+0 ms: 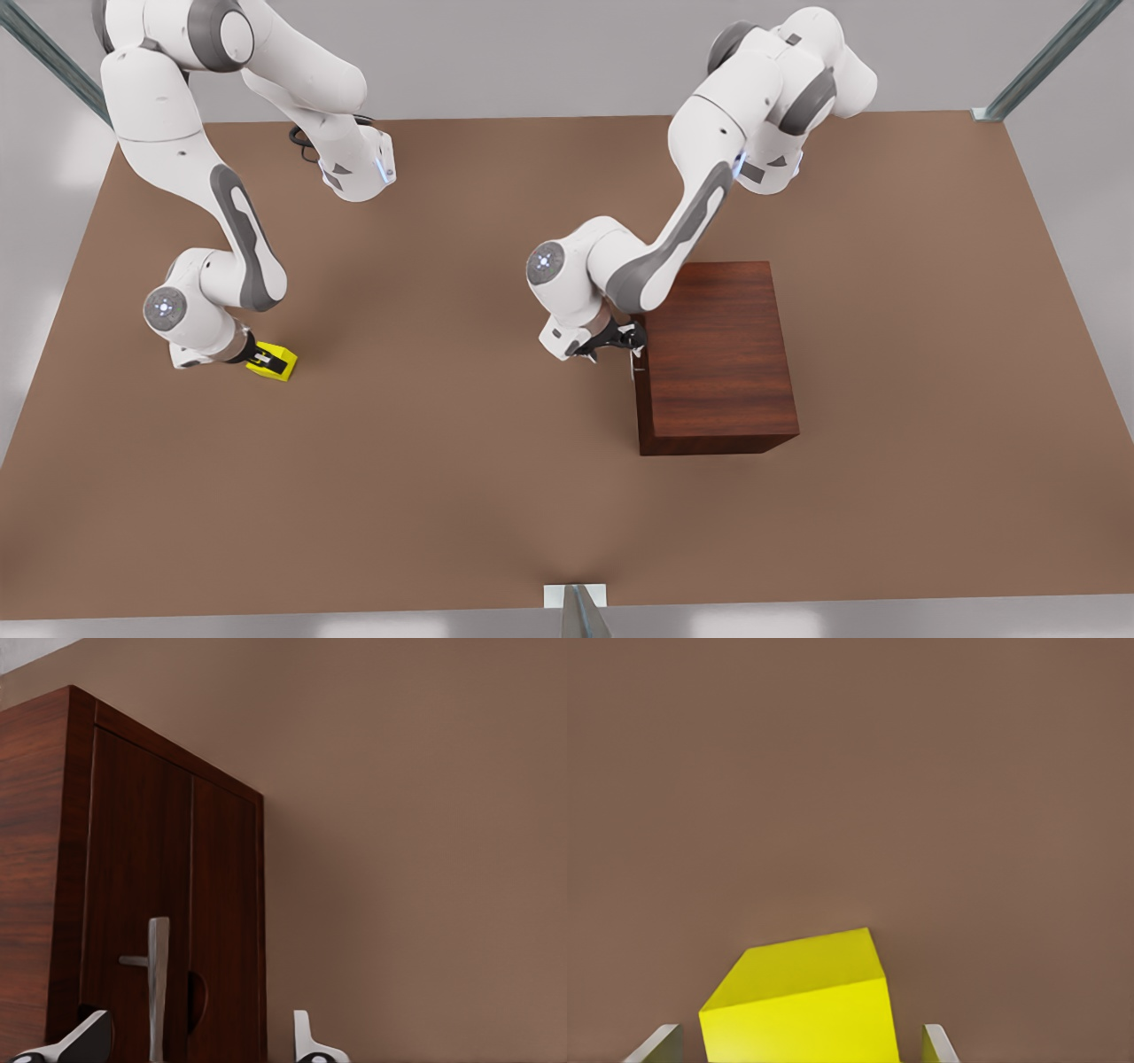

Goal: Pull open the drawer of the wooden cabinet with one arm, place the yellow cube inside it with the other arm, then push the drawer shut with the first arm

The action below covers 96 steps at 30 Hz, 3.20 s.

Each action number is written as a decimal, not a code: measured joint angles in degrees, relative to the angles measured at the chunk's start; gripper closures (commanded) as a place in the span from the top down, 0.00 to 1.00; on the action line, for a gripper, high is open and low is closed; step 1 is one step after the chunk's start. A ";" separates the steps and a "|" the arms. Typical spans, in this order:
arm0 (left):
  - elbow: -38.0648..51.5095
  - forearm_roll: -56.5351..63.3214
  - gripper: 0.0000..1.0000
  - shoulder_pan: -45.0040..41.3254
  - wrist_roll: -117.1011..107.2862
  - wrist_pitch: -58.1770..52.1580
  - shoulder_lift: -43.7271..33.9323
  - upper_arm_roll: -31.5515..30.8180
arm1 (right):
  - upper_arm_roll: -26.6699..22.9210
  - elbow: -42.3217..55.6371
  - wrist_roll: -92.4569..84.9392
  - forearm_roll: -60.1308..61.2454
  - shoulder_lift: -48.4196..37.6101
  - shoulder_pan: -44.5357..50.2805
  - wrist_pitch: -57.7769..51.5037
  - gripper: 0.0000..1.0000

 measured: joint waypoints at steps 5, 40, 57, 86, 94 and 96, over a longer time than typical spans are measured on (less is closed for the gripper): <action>0.00 1.43 1.00 -0.51 -2.53 -0.26 1.65 0.00 | 0.02 0.00 0.36 -0.92 1.34 0.33 0.48 1.00; 2.63 1.52 1.00 -3.31 -11.31 3.30 3.45 -0.40 | 1.87 1.80 1.53 -2.76 -4.24 -0.34 -2.24 0.66; 3.51 1.45 1.00 -4.51 -13.93 5.64 3.67 -0.42 | 8.12 18.89 7.42 -0.57 -5.68 0.31 -23.73 0.67; 4.15 2.16 1.00 -6.76 -17.50 9.16 4.26 -0.22 | 12.01 30.49 23.43 2.87 -4.10 1.49 -37.87 0.67; 4.11 -0.51 1.00 -7.19 -18.87 -2.78 -4.46 -5.91 | 13.69 30.74 27.52 2.99 -4.11 1.51 -38.11 0.67; 4.42 -3.18 1.00 -7.29 -18.73 -4.48 -6.23 -6.82 | 14.39 30.75 28.47 3.01 -4.22 1.41 -38.18 0.67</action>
